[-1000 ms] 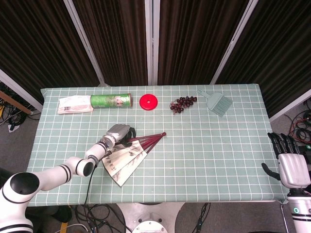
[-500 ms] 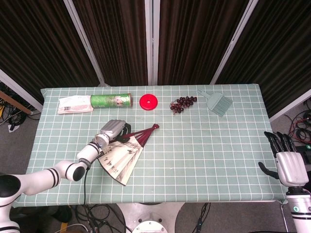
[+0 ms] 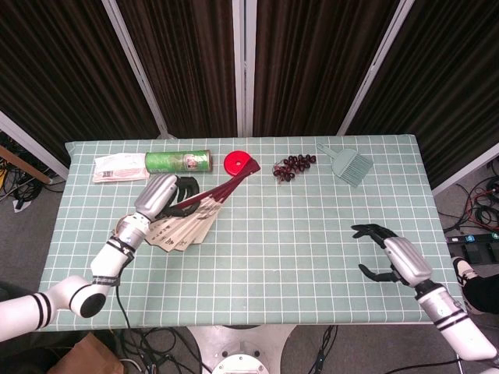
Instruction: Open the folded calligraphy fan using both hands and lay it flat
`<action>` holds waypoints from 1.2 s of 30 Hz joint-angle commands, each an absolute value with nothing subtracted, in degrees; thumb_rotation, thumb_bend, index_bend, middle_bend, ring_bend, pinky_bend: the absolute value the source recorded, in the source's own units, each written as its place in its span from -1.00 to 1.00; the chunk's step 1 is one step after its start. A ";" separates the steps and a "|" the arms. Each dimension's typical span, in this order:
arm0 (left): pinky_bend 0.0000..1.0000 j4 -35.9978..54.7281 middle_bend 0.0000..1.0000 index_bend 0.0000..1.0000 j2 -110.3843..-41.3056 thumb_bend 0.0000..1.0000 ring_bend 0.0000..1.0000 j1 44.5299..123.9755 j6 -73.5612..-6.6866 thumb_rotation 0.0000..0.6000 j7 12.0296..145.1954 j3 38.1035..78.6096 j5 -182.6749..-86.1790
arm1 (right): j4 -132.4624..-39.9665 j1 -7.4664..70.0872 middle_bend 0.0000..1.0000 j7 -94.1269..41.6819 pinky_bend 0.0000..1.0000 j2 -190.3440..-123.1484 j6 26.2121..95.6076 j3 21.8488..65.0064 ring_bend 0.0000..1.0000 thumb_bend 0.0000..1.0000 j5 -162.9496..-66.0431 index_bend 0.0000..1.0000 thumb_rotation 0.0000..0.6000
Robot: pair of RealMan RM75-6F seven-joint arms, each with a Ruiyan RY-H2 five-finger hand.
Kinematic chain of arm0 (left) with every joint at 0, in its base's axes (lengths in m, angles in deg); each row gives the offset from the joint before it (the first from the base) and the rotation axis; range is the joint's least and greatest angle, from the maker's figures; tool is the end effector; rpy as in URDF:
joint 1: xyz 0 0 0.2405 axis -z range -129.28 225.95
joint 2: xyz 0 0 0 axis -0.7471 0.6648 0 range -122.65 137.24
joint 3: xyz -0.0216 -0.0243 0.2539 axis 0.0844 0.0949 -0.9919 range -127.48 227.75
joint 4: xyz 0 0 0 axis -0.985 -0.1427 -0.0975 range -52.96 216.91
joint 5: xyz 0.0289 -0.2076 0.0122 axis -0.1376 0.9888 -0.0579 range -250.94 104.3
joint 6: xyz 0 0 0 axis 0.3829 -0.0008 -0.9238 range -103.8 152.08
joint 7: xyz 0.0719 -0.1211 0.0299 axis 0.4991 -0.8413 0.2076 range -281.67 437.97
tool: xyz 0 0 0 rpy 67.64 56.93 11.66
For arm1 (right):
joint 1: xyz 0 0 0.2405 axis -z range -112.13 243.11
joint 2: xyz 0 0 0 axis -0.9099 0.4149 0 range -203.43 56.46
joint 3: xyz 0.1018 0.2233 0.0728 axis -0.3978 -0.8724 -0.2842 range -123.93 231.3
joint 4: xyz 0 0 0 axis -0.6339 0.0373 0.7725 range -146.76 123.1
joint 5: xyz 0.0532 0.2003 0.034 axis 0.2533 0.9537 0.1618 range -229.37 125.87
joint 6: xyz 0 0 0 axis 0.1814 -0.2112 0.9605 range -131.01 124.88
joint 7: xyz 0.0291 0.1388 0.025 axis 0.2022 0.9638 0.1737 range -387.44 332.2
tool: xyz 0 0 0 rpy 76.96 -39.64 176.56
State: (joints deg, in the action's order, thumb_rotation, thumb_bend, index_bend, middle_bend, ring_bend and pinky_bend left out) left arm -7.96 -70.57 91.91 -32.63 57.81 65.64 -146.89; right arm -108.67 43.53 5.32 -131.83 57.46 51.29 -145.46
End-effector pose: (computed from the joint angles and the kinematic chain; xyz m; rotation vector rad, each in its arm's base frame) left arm -0.1135 0.3681 0.0597 -1.6746 -1.3334 -1.4818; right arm -0.2509 -0.2484 0.1211 1.6938 -1.4656 1.1330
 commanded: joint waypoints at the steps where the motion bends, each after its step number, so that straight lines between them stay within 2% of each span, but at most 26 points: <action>1: 0.61 -9.44 0.45 0.24 -69.75 -0.15 0.43 90.68 -35.91 1.00 53.29 66.56 -151.53 | -107.32 35.23 -0.45 16.69 -0.66 -134.42 47.93 51.69 -0.74 -0.48 -146.83 -0.64 1.00; 11: 0.61 -9.95 0.45 0.24 -70.84 -0.16 0.43 91.05 -40.68 1.00 49.83 66.17 -157.91 | -100.95 23.90 -0.47 25.69 -0.65 -146.54 38.68 44.86 -0.74 -0.46 -138.66 -0.62 1.00; 17: 0.60 -10.52 0.45 0.24 -70.99 -0.16 0.43 91.58 -41.62 1.00 50.16 65.89 -159.32 | -97.86 19.23 -0.50 24.00 -0.65 -152.67 36.42 41.69 -0.75 -0.46 -135.04 -0.62 1.00; 28: 0.60 -10.13 0.45 0.23 -71.99 -0.16 0.43 92.70 -42.01 1.00 50.91 65.82 -159.46 | -96.45 13.29 -0.50 24.44 -0.65 -158.07 33.72 38.18 -0.75 -0.46 -132.30 -0.61 1.00; 33: 0.60 -10.07 0.45 0.23 -72.17 -0.16 0.43 92.92 -42.31 1.00 50.83 65.70 -159.49 | -95.17 12.15 -0.44 22.53 -0.65 -160.10 34.38 37.01 -0.71 -0.35 -130.25 -0.48 1.00; 36: 0.59 -9.86 0.45 0.23 -72.10 -0.16 0.43 92.95 -42.26 1.00 50.49 65.64 -159.22 | -94.76 11.95 -0.36 21.97 -0.65 -160.81 35.33 36.38 -0.64 -0.29 -129.59 -0.29 1.00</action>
State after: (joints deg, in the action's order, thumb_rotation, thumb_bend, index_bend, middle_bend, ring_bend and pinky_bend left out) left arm -9.92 -72.12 92.95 -42.23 50.54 65.67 -159.22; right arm -94.97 12.05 22.22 -160.52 34.93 36.63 -129.83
